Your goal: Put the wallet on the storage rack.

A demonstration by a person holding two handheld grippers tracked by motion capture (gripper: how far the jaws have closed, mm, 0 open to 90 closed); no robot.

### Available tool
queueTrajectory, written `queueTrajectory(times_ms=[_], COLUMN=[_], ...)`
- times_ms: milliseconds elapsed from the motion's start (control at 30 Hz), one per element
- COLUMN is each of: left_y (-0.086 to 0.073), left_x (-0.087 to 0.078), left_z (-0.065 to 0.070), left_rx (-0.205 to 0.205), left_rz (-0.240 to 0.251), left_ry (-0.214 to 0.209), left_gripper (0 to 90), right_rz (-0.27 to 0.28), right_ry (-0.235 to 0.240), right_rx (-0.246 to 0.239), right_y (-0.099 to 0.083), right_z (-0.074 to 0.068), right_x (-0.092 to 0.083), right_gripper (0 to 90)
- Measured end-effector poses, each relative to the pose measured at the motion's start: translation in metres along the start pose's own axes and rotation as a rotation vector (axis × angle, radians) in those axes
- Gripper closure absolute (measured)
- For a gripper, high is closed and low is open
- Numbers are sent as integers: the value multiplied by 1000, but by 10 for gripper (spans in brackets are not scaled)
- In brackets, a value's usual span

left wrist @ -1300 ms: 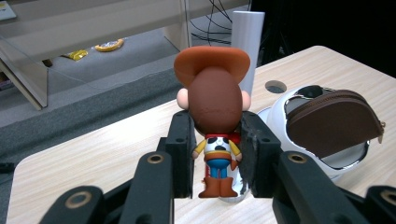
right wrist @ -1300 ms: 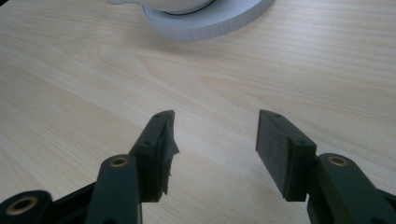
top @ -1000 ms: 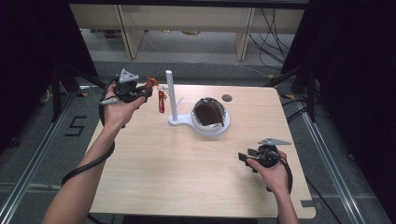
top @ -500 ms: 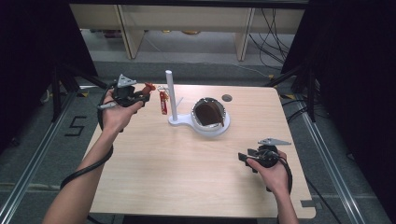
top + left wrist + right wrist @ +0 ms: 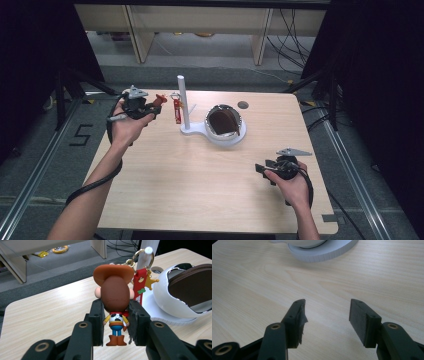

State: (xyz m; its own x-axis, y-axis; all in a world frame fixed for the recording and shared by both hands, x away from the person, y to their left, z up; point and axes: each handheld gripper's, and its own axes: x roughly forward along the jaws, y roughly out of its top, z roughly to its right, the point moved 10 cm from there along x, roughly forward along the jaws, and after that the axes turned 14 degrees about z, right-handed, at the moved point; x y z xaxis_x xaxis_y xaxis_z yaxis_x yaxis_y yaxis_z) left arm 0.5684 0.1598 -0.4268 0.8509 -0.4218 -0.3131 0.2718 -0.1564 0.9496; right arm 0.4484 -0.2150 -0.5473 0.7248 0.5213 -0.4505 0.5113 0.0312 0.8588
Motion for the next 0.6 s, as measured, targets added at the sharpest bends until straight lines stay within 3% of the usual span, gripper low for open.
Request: queueTrajectory(times_ms=[100, 133, 167, 267, 333, 400, 433, 467, 500, 533, 567, 600], left_y=[-3, -5, -6, -8, -11, -12, -14, -15, -16, -18, -18, -19], left_x=[1, 0, 0, 2, 2, 4, 3, 4, 5, 4, 5, 6], left_z=[1, 0, 1, 3, 3, 5, 5, 7, 8, 8, 9, 10], left_rx=[4, 19, 20, 5, 23, 9, 25, 18, 11, 32, 25, 29], left_rz=[-6, -23, -25, -16, -34, -24, -40, -36, -30, -49, -43, -44], left_ry=[0, -5, -6, -2, -10, -7, -14, -15, -12, -24, -18, -27], left_gripper=[676, 676, 676, 676, 676, 676, 675, 676, 676, 676, 675, 676], right_rz=[5, 11, 7, 6, 6, 4, 4, 5, 1, -9, -1, -1], right_ry=[3, 23, 1, 3, 3, 2, -1, 7, 7, -1, -3, -3], right_rx=[-9, 7, -11, -10, -10, -9, -10, 31, 31, 27, -8, -7], right_y=[0, 0, 0, 0, 0, 0, 0, -1, -1, -2, 0, 0], right_z=[0, -2, 0, 0, 0, 0, 0, -4, -4, -4, 0, 0], right_x=[1, 2, 1, 1, 1, 1, 1, 2, 1, 0, 0, 0], right_gripper=[476, 476, 476, 476, 476, 476, 475, 475, 475, 474, 474, 474])
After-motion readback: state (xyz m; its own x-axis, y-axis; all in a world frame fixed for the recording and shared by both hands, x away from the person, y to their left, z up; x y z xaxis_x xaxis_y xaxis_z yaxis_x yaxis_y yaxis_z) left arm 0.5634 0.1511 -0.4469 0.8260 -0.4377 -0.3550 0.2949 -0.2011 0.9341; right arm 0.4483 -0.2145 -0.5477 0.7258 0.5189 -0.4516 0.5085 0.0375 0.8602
